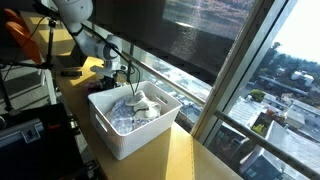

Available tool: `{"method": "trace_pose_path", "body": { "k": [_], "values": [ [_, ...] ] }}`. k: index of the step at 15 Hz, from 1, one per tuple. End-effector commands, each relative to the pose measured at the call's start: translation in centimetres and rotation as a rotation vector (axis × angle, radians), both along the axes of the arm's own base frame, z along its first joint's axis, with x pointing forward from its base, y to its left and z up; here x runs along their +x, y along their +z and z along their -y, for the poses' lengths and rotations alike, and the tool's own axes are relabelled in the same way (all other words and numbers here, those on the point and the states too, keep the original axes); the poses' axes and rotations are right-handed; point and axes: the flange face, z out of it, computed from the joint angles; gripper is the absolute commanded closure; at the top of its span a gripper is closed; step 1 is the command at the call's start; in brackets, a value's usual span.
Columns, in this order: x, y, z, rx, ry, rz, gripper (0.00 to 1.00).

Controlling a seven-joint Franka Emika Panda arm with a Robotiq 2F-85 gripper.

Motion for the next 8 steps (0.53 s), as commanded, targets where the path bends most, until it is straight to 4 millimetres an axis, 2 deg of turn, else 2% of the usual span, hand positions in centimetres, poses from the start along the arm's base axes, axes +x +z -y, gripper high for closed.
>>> {"method": "trace_pose_path", "body": {
  "k": [1,3,8],
  "values": [
    [0.5,7.0,0.8,0.051,-0.056,0.046,0.97],
    [0.8,11.0,1.1,0.087,-0.075,0.079,1.0],
    [0.5,21.0,1.2,0.152,-0.095,0.161,0.99]
  ]
}}
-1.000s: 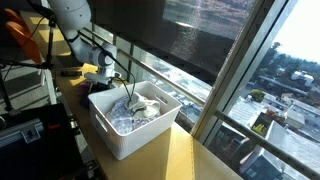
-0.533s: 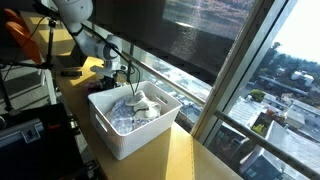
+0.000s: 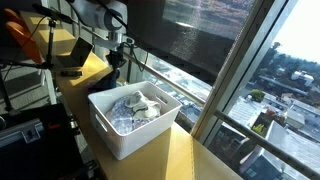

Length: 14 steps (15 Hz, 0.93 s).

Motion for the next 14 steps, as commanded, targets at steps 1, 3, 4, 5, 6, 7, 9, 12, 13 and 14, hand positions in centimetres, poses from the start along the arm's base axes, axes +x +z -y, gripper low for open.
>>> {"method": "trace_pose_path", "body": {
  "k": [1,3,4,5,6,7,9,12,13,14],
  "values": [
    [-1.3,7.7,0.8,0.048,-0.01,0.049,0.99],
    [-1.3,13.0,2.1,0.084,-0.029,0.105,0.99],
    [-1.1,15.5,2.9,0.109,-0.046,0.143,0.99],
    [-1.1,18.1,3.6,0.134,-0.061,0.181,0.99],
    [-1.1,20.8,4.6,0.155,-0.077,0.227,0.99],
    [-1.4,23.5,5.6,0.172,-0.091,0.276,0.99],
    [-2.0,28.6,8.1,0.201,-0.119,0.359,0.99],
    [-3.5,35.4,13.0,0.244,-0.184,0.466,0.99],
    [-4.1,37.6,14.8,0.257,-0.208,0.506,0.99],
    [-4.8,39.8,16.5,0.274,-0.233,0.546,0.99]
  ]
}}
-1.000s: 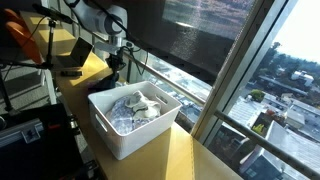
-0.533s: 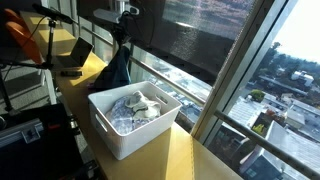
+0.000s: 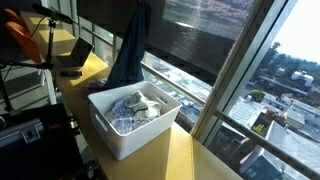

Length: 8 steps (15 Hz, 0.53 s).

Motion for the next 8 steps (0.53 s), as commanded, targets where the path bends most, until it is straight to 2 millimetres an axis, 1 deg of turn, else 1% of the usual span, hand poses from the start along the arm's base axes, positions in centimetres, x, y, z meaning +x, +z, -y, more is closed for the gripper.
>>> {"method": "trace_pose_path", "body": {
  "k": [1,5,6,8],
  "values": [
    [-2.9,7.8,5.7,0.064,-0.063,0.122,0.99],
    [-8.0,16.7,10.6,0.088,-0.117,0.257,0.99],
    [-9.2,18.3,11.6,0.093,-0.125,0.272,0.99],
    [-10.4,19.6,12.9,0.107,-0.133,0.283,0.99]
  ]
}}
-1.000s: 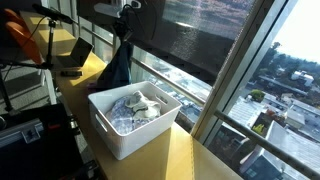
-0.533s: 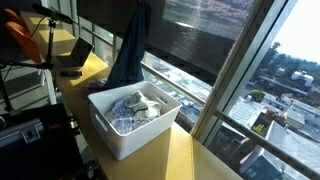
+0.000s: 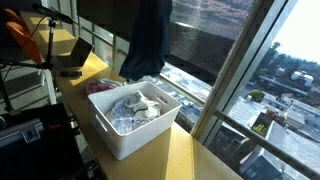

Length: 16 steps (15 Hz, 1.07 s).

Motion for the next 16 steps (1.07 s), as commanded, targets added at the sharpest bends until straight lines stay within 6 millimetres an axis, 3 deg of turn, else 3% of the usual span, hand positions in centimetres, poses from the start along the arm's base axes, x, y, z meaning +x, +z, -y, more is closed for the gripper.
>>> {"method": "trace_pose_path", "body": {
  "k": [1,4,10,16],
  "values": [
    [-2.2,2.4,2.2,0.032,0.009,0.02,0.99],
    [-2.5,1.2,2.9,0.054,0.001,0.005,0.99],
    [-1.0,-3.8,3.4,0.076,-0.016,-0.084,0.99],
    [2.6,-12.8,3.2,0.087,-0.025,-0.213,0.99]
  ]
}}
